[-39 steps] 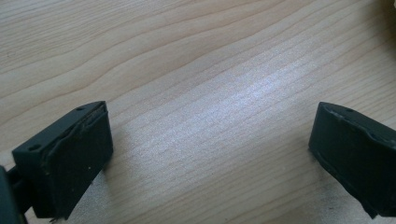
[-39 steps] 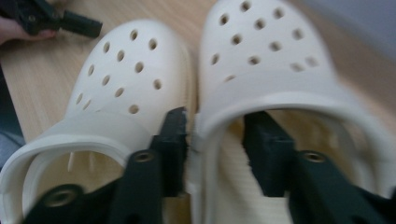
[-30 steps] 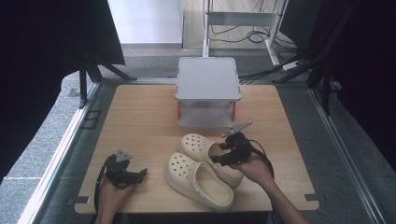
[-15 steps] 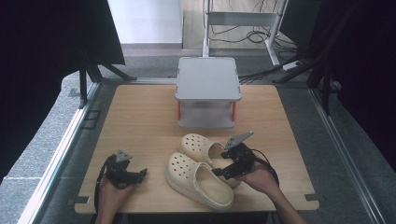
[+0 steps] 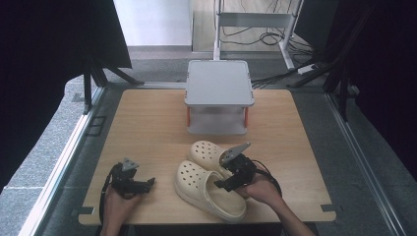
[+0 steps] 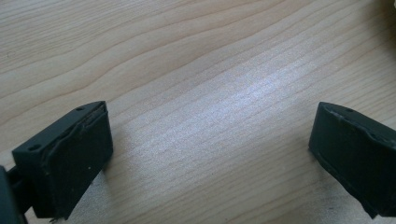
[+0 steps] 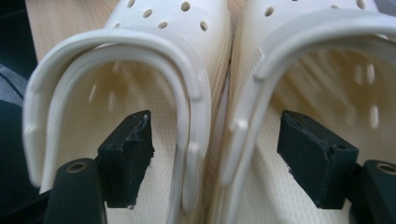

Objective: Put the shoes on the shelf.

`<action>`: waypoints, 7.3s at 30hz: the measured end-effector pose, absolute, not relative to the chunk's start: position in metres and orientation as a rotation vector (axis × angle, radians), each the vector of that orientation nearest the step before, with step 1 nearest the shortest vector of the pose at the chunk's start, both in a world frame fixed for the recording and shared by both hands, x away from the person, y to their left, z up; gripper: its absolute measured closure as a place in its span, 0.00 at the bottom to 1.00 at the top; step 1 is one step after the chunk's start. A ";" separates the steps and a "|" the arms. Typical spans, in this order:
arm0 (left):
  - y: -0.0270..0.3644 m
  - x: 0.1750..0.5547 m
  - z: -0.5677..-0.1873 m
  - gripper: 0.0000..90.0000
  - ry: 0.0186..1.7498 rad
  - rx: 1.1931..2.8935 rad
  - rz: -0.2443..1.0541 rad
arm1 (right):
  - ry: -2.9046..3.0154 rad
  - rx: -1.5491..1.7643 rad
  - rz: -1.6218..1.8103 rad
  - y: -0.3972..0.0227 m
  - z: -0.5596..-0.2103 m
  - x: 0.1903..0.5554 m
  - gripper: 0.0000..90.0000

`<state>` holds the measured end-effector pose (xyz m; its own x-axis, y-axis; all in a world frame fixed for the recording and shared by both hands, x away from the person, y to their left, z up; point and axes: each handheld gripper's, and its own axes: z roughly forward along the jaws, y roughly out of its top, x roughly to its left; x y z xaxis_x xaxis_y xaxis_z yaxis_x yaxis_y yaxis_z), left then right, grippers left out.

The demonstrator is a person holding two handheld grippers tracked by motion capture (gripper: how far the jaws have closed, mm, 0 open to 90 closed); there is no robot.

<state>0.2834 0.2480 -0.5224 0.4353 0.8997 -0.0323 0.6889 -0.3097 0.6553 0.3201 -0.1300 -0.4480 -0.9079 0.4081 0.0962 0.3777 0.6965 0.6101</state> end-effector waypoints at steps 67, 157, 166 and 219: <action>0.248 0.284 -0.522 0.00 1.327 2.095 0.458 | 2.772 0.872 0.919 -0.140 -0.332 0.336 0.70; 0.248 0.284 -0.522 0.00 1.322 2.101 0.448 | 2.014 1.726 0.804 -0.063 -0.269 0.597 0.70; 0.248 0.284 -0.522 0.00 1.320 2.102 0.450 | 2.025 1.706 0.806 -0.061 -0.291 0.604 0.67; 0.248 0.284 -0.522 0.00 1.326 2.096 0.455 | 2.476 0.953 0.994 -0.112 -0.281 0.475 0.06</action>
<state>0.2842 0.2477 -0.5224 0.4393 0.8977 -0.0336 0.6881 -0.3122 0.6550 0.4749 -0.1120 -0.2809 -0.7320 0.6805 -0.0347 0.4678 0.5389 0.7006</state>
